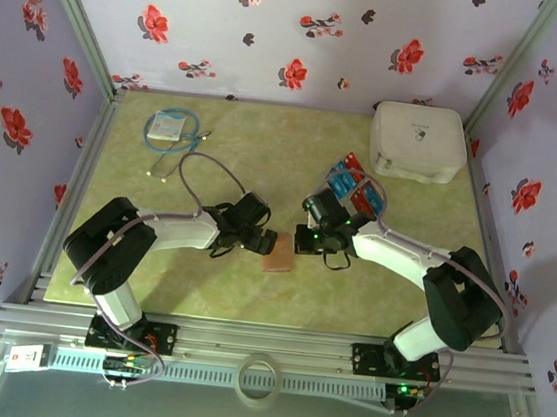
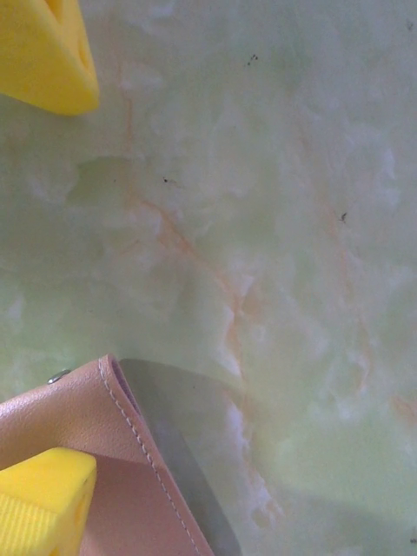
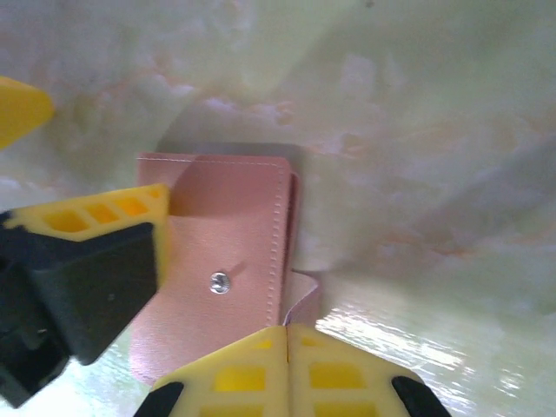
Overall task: Put the credit cards into the card holder
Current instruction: Close the button on the card holder.
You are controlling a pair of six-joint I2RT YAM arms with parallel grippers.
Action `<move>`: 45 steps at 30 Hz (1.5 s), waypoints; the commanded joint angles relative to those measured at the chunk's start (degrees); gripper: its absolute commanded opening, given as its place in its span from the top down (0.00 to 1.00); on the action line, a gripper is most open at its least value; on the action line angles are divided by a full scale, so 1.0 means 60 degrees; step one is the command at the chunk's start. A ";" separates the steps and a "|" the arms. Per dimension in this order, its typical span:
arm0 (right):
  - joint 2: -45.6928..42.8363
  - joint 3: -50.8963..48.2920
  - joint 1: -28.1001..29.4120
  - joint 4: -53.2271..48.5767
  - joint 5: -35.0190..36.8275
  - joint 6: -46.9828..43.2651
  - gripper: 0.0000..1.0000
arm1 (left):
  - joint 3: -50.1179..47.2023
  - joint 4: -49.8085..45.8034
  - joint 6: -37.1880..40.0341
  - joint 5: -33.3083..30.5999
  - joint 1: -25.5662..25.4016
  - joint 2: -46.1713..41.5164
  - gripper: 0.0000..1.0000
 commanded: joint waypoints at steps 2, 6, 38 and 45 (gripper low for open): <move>0.0159 -0.0090 -0.0039 0.1006 -0.0814 0.0526 1.00 | -0.0253 -0.0353 -0.0044 -0.0440 -0.0051 0.0205 0.00; 0.0628 -0.0071 0.0018 0.1473 -0.1069 0.0764 1.00 | -0.0246 -0.0367 -0.0037 -0.0439 -0.0047 0.0219 0.00; 0.1356 -0.1494 0.0565 0.2689 -0.0897 0.1323 1.00 | -0.0196 -0.0472 0.0015 -0.0482 -0.0047 0.0142 0.00; 0.1248 -0.2336 0.0947 0.3527 -0.0538 0.1195 1.00 | -0.0179 -0.0499 0.0011 -0.0498 -0.0047 0.0142 0.00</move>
